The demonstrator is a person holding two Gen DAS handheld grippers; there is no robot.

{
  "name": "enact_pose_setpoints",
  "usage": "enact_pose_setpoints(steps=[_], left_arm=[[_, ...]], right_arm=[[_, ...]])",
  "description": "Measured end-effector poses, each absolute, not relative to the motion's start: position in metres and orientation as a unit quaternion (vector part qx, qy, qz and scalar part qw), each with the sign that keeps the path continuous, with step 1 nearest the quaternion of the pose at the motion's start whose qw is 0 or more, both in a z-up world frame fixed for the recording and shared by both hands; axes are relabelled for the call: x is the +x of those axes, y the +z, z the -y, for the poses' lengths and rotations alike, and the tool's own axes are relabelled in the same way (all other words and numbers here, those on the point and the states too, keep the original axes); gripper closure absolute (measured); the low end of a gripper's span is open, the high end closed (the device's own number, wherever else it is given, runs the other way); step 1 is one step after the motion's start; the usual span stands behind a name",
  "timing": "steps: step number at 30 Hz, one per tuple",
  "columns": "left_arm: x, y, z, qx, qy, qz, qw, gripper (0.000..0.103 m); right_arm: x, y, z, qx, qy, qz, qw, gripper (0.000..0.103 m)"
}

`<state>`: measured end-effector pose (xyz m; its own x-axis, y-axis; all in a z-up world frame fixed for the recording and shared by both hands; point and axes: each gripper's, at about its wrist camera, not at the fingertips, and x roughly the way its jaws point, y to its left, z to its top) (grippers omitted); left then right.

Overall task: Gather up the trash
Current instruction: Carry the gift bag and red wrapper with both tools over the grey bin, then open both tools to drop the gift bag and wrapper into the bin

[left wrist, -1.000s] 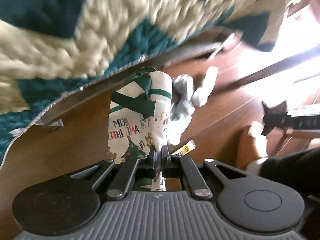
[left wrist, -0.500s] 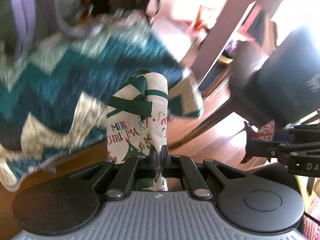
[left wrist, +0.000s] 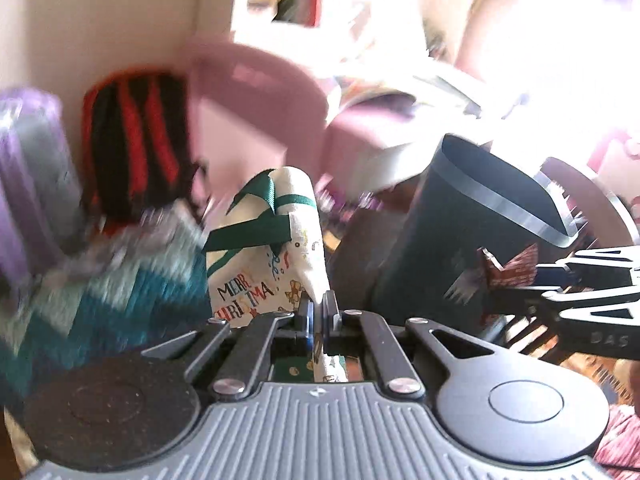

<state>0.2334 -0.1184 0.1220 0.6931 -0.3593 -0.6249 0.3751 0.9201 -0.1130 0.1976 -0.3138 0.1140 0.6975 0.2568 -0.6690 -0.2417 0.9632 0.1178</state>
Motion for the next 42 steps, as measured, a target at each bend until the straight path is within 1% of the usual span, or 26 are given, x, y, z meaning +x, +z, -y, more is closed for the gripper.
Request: enact_pose_setpoints(steps=[4, 9, 13, 16, 19, 26, 32, 42], left_arm=[[0.238, 0.165, 0.158, 0.016, -0.224, -0.299, 0.927, 0.100], [0.242, 0.217, 0.214, 0.015, -0.253, -0.252, 0.934, 0.100], [0.250, 0.243, 0.262, 0.017, -0.284, -0.224, 0.932, 0.100], [0.259, 0.252, 0.297, 0.019, -0.308, -0.215, 0.927, 0.100], [0.272, 0.244, 0.330, 0.017, -0.328, -0.230, 0.916, 0.100], [0.300, 0.188, 0.378, 0.029, -0.347, -0.272, 0.897, 0.099], [0.326, 0.139, 0.387, 0.057, -0.327, -0.333, 0.882, 0.099], [0.337, 0.103, 0.391, 0.087, -0.297, -0.393, 0.866, 0.098]], right_arm=[[0.197, 0.141, 0.346, 0.020, 0.105, -0.327, 0.939, 0.072], [0.205, 0.162, 0.386, 0.029, 0.061, -0.300, 0.951, 0.072], [0.213, 0.166, 0.420, 0.038, 0.030, -0.294, 0.954, 0.072], [0.217, 0.168, 0.447, 0.040, 0.011, -0.295, 0.955, 0.072], [0.227, 0.161, 0.468, 0.046, 0.002, -0.305, 0.951, 0.072], [0.245, 0.129, 0.491, 0.042, -0.008, -0.344, 0.938, 0.072], [0.260, 0.107, 0.492, 0.020, 0.006, -0.376, 0.926, 0.071], [0.269, 0.096, 0.488, 0.000, -0.005, -0.397, 0.918, 0.062]])
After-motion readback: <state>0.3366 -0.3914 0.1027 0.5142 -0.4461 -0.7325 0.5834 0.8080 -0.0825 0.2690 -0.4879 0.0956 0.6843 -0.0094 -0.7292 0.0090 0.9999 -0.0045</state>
